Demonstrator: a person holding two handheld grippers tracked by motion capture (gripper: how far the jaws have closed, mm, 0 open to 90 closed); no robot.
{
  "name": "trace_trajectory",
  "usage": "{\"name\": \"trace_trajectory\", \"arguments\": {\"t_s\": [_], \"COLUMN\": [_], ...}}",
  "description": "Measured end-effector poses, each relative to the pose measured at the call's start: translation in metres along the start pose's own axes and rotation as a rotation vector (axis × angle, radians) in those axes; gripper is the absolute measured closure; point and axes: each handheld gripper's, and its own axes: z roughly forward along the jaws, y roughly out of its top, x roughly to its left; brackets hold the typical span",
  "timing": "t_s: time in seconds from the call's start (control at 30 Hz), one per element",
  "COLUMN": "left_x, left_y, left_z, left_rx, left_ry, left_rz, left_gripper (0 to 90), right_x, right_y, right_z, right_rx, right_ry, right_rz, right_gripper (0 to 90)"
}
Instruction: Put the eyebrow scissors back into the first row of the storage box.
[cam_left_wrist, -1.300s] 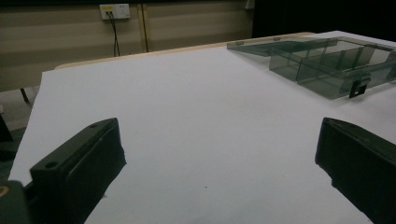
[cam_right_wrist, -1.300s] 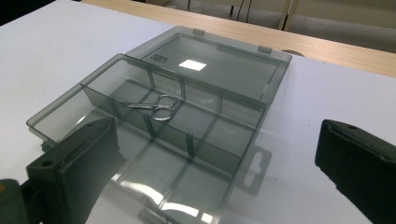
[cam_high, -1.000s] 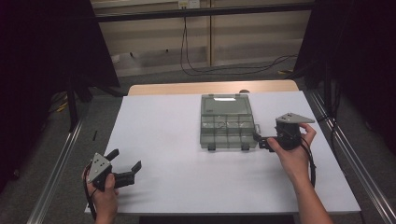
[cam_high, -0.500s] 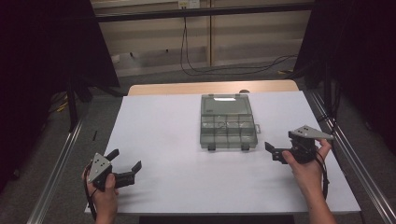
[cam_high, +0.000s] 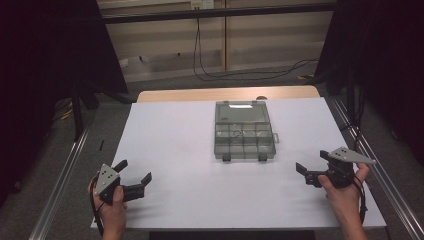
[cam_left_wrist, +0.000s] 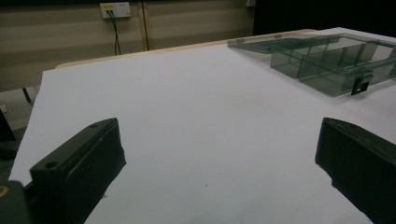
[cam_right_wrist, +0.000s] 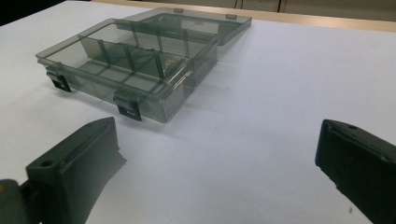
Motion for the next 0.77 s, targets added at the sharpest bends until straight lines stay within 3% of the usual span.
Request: {"name": "trace_trajectory", "arguments": {"t_s": [0.33, 0.77], "left_x": [-0.001, -0.001], "left_y": [0.000, 0.000], "left_z": [0.000, 0.001], "left_rx": [0.002, 0.004], "left_ry": [0.003, 0.004], "left_rz": [0.002, 0.002], "left_gripper": [0.8, 0.8], "right_x": [-0.011, -0.027], "right_y": [-0.016, -0.032], "right_z": [-0.018, -0.041], "right_rx": [-0.020, -0.057], "right_ry": [-0.025, -0.054], "right_rz": [0.011, 0.069], "right_gripper": [0.0, 0.0]}}
